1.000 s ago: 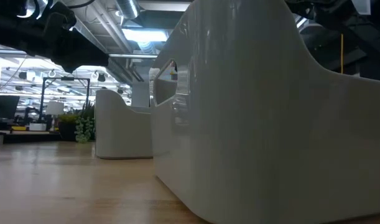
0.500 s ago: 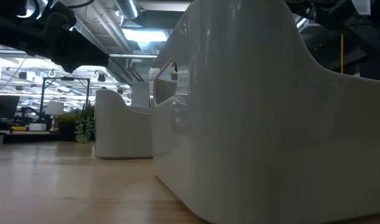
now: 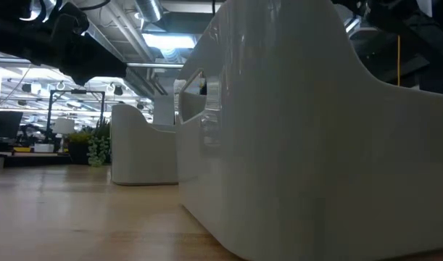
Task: Stack baskets by color
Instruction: Stack the bottom green bin on the top green bin
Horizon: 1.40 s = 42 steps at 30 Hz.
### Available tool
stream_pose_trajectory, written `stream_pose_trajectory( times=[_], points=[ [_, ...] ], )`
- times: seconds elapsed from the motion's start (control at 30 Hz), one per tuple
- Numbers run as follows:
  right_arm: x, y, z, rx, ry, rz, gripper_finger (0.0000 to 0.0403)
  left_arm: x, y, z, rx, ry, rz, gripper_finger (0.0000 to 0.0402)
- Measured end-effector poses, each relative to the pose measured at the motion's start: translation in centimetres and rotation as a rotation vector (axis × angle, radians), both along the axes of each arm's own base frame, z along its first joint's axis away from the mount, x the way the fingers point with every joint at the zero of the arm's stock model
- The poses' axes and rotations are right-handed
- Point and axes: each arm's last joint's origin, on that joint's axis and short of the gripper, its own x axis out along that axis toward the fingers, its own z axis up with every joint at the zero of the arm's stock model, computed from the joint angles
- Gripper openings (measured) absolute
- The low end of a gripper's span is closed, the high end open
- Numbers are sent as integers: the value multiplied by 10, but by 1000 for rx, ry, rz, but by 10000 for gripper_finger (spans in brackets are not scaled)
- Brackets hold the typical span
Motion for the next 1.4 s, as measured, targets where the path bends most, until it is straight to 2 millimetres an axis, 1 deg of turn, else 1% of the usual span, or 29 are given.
stream_pose_trajectory(
  times=[0.1,0.2,0.3,0.37,0.43,0.53,0.57,0.63,0.73,0.87,1.03,1.13,1.2,1.27,1.33,1.4],
  points=[
    [-12,15,1,29,175,28,101,-1,0,-8,-101,35,11,152],
    [-30,23,-2,88,363,31,101,-5,1,-25,-200,164,65,151],
    [-45,28,-3,139,488,30,100,-12,2,-45,-309,334,139,151],
    [-55,32,-6,153,539,29,97,-14,1,-52,-385,375,173,151],
    [-66,39,-8,167,582,30,92,-14,1,-52,-412,388,170,151],
    [-90,52,-3,160,633,-12,85,-11,1,-39,-411,368,182,151],
    [-99,56,-2,142,651,-38,83,-11,2,-36,-417,371,196,151],
    [-117,65,1,91,667,-102,79,-9,4,-36,-430,420,231,151],
    [-139,77,8,5,611,-216,74,-1,8,-30,-454,468,253,151],
    [-162,91,15,-71,504,-355,71,11,18,-32,-508,579,313,151],
    [-192,104,23,-132,455,-461,70,34,36,-37,-607,695,414,151],
    [-204,109,27,-158,425,-498,70,61,51,-33,-638,686,407,151],
    [-208,110,28,-174,398,-509,70,84,60,-26,-608,668,337,151],
    [-211,110,28,-175,373,-510,70,115,68,-14,-539,620,207,151],
    [-211,110,30,-175,354,-512,70,147,69,0,-454,592,45,151],
    [-210,110,30,-183,341,-501,71,173,66,13,-383,595,-72,151]
  ],
)
